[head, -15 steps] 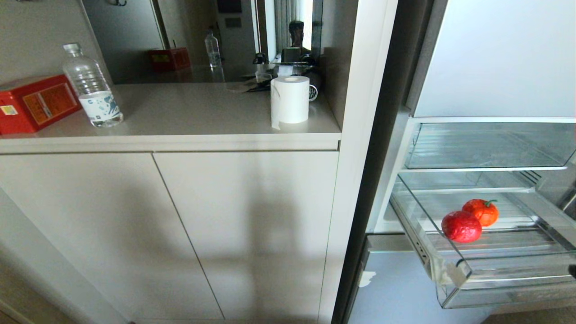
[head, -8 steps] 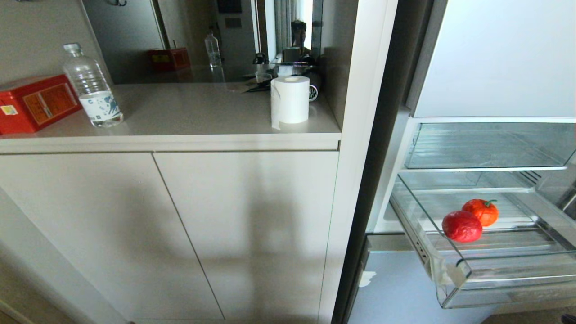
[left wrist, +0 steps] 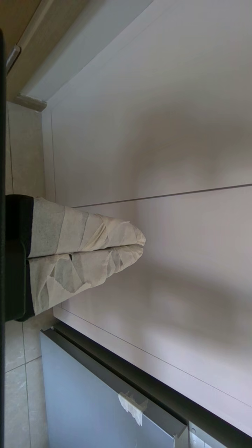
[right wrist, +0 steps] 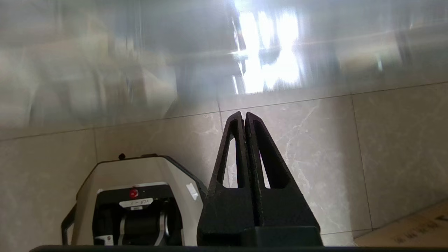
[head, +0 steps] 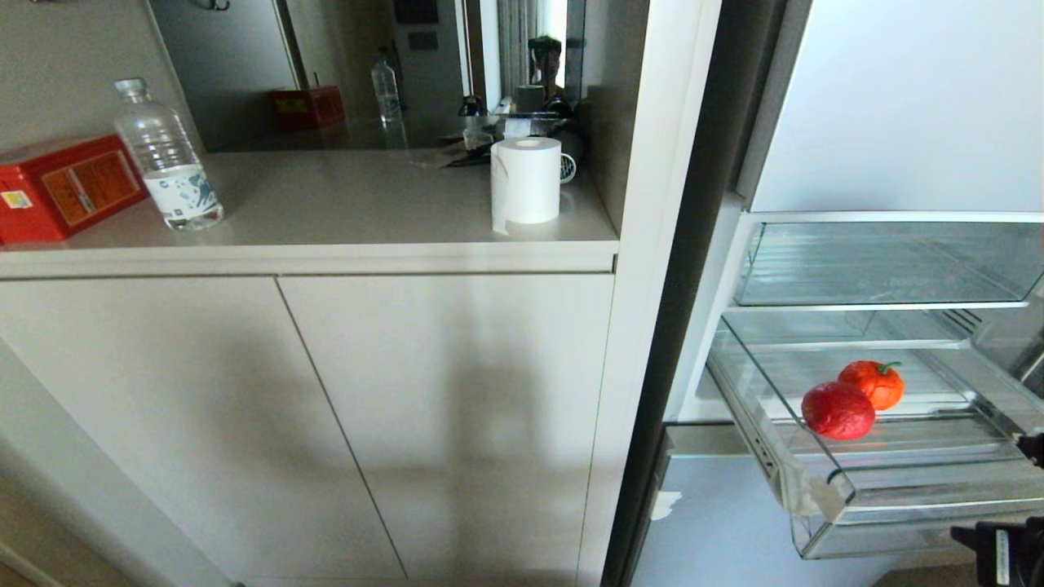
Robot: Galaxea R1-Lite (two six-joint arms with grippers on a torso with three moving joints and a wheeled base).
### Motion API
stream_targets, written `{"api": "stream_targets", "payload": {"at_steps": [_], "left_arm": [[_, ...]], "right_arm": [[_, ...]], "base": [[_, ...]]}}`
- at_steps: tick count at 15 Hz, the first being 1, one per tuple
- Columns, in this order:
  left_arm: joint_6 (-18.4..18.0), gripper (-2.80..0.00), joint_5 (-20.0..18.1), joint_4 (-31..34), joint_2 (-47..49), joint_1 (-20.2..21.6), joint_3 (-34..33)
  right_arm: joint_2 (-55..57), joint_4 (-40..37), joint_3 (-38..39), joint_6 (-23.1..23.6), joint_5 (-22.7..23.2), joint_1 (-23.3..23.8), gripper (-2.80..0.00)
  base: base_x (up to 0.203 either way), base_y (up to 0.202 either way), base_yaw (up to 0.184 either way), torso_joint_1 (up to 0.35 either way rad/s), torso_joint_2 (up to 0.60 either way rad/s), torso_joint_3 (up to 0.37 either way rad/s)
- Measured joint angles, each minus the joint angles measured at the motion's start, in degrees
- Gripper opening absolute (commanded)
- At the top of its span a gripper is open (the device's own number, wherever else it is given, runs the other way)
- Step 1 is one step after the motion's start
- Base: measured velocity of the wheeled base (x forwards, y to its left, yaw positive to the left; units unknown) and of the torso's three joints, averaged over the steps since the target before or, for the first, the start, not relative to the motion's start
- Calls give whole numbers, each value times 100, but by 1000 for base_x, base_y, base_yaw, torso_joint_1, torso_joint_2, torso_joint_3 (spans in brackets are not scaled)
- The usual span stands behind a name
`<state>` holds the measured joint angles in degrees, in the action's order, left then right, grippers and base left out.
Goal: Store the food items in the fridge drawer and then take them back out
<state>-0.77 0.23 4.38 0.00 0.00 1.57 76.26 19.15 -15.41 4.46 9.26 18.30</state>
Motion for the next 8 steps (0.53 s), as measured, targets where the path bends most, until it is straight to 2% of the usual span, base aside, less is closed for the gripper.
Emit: {"api": "stream_targets", "payload": {"at_steps": [4, 8], "left_arm": [[0, -280, 1, 0, 0, 0, 0], [1, -280, 1, 0, 0, 0, 0]], "right_arm": [[1161, 1, -1049, -27, 27, -58, -280], [2191, 81, -2030, -240, 23, -361, -280]], "base": [[0, 0, 0, 0, 0, 0], [0, 0, 0, 0, 0, 0]]}}
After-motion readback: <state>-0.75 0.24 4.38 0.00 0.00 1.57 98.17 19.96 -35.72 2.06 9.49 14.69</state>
